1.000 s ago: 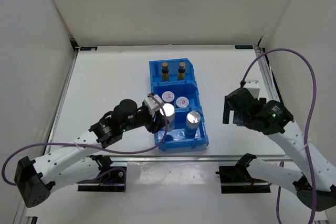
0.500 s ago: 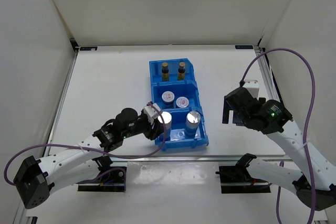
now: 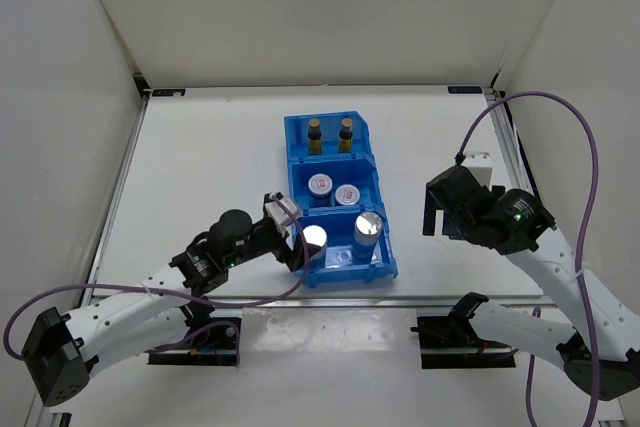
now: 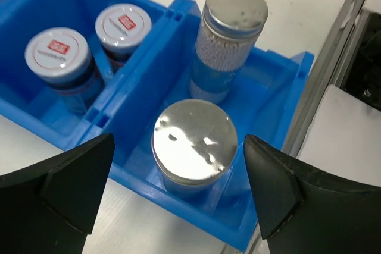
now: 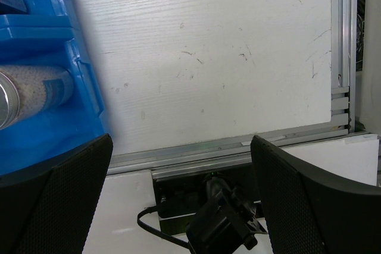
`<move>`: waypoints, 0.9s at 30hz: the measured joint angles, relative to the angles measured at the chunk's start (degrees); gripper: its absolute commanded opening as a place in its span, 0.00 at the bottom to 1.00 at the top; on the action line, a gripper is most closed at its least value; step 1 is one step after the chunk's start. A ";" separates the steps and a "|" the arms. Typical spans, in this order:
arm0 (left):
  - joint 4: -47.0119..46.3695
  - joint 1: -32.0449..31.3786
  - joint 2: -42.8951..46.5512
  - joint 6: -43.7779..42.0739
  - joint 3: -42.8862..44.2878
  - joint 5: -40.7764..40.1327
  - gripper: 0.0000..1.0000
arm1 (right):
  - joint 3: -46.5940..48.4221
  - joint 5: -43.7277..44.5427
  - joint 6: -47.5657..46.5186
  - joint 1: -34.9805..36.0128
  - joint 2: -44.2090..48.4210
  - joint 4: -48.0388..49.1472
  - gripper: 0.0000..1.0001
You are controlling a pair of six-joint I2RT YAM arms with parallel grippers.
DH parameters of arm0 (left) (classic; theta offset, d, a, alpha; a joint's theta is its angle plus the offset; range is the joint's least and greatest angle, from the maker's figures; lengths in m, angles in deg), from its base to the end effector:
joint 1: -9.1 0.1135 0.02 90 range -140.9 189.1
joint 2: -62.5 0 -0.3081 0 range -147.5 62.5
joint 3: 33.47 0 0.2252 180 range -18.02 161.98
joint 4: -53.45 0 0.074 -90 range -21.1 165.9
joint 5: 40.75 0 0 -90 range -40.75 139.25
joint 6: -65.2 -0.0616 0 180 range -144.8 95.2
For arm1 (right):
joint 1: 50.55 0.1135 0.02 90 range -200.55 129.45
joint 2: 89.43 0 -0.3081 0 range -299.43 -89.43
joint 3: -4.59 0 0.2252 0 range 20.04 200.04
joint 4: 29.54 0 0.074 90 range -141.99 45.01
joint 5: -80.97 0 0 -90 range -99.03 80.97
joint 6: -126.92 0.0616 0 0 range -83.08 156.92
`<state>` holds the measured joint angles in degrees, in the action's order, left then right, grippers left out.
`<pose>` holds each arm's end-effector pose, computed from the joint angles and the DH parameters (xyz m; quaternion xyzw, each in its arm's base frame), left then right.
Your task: Organize the condiment bottles
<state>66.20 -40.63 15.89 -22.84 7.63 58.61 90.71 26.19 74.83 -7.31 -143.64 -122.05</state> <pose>0.0961 -0.1289 0.2735 0.3707 0.7191 -0.3141 0.4968 0.0914 0.0372 0.3741 0.0338 0.9245 -0.0650 0.3741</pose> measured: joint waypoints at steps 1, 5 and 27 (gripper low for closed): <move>-0.44 0.00 0.59 -0.20 0.00 -0.13 1.00 | 0.00 0.00 0.00 0.00 0.00 0.00 1.00; 1.51 0.00 2.10 -1.88 1.68 -1.42 1.00 | 0.00 0.00 0.00 0.00 0.00 0.00 1.00; 34.75 -0.09 25.00 10.80 12.74 -69.18 1.00 | -0.39 -2.03 -2.21 0.00 3.54 0.74 1.00</move>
<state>100.95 -40.72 40.89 -12.04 20.37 -10.56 90.32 24.16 72.63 -7.31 -140.10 -121.30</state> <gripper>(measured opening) 0.998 0.998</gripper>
